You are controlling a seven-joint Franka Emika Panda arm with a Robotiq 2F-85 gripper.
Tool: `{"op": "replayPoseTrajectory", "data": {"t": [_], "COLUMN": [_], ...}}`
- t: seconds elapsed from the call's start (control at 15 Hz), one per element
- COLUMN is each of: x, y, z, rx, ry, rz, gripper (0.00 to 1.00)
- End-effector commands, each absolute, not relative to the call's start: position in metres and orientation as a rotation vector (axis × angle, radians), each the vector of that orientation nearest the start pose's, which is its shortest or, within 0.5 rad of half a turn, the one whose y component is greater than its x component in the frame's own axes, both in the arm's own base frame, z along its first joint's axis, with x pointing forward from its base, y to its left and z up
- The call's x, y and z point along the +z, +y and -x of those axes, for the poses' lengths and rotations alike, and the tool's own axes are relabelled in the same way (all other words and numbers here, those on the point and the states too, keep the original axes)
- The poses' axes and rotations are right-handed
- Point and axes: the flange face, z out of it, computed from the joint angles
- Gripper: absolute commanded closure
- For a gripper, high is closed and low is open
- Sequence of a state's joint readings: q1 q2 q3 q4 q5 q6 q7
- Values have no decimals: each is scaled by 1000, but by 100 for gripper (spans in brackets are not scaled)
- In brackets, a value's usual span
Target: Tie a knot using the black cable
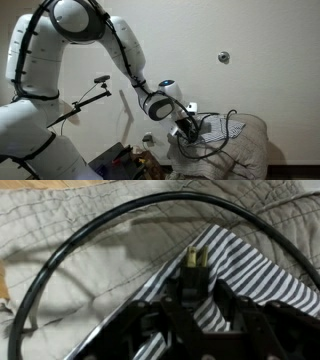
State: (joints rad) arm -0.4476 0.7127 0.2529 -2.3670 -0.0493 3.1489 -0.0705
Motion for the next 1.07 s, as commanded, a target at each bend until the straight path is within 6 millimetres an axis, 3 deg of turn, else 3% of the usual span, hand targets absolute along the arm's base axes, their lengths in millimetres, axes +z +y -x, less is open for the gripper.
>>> {"op": "replayPoseTrajectory", "data": {"t": [0.0, 0.07, 0.67, 0.73, 0.87, 0.93, 1.0], "x": [50, 51, 55, 54, 54, 54, 54], "y": [-72, -72, -76, -78, -79, -79, -79], "z": [-473, -473, -470, -470, -470, -470, -470], "rx": [-174, -176, -187, -186, -190, -190, -189], "ry": [250, 253, 263, 267, 273, 277, 280], "rz": [2958, 2956, 2927, 2920, 2906, 2900, 2896], "gripper": [88, 93, 92, 43, 35, 40, 20]}}
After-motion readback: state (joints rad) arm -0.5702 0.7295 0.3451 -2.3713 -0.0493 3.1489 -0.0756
